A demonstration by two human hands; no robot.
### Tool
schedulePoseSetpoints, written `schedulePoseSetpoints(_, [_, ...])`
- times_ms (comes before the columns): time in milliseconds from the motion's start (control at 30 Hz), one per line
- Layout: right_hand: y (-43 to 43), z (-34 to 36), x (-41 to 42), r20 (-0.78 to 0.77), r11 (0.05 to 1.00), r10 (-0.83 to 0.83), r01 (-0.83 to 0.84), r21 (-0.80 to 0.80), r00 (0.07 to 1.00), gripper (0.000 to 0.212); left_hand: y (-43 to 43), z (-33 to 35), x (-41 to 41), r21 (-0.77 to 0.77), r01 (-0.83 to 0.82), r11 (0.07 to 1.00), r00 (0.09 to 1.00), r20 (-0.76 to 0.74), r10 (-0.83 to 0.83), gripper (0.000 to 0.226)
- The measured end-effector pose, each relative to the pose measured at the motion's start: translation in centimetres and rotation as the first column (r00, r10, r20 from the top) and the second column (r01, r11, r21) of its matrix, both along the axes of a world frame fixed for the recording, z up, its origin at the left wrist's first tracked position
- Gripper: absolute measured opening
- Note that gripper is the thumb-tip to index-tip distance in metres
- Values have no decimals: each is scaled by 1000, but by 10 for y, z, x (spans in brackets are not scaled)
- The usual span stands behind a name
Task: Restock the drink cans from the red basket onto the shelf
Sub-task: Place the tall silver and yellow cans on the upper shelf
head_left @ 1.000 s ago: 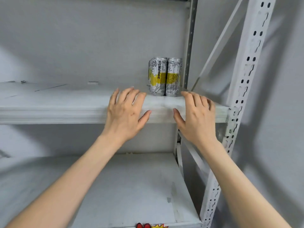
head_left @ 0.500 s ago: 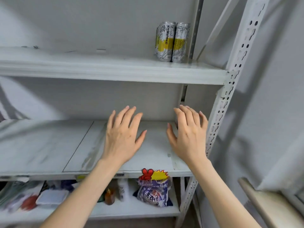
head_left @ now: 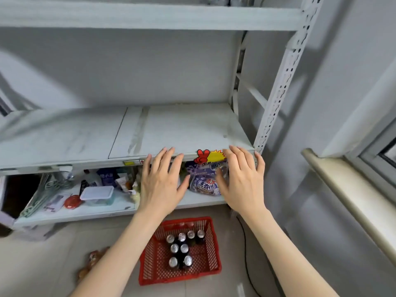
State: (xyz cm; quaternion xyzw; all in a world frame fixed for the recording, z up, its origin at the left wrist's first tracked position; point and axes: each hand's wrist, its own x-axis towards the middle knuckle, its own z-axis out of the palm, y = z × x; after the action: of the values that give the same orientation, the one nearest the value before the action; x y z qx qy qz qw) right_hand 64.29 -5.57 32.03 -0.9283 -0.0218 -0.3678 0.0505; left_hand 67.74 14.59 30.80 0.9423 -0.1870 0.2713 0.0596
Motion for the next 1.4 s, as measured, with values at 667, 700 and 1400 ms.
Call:
schedulePoseSetpoints(667, [104,-175,-147,-461,996,45,-7,84,886,53,102,-164,-153,45,-68,997,935,-346,80,53])
schedulePoseSetpoints(700, [106,-181,-150,-486,996,46,-5,86,873,55,105,-172,-155,55,-68,996,932,-353,83,51])
schedulePoseSetpoints(1400, [103,-383,-52,-708,985,103,27,171,699,53,101,-365,-49,88,14,996,804,-593,41,53])
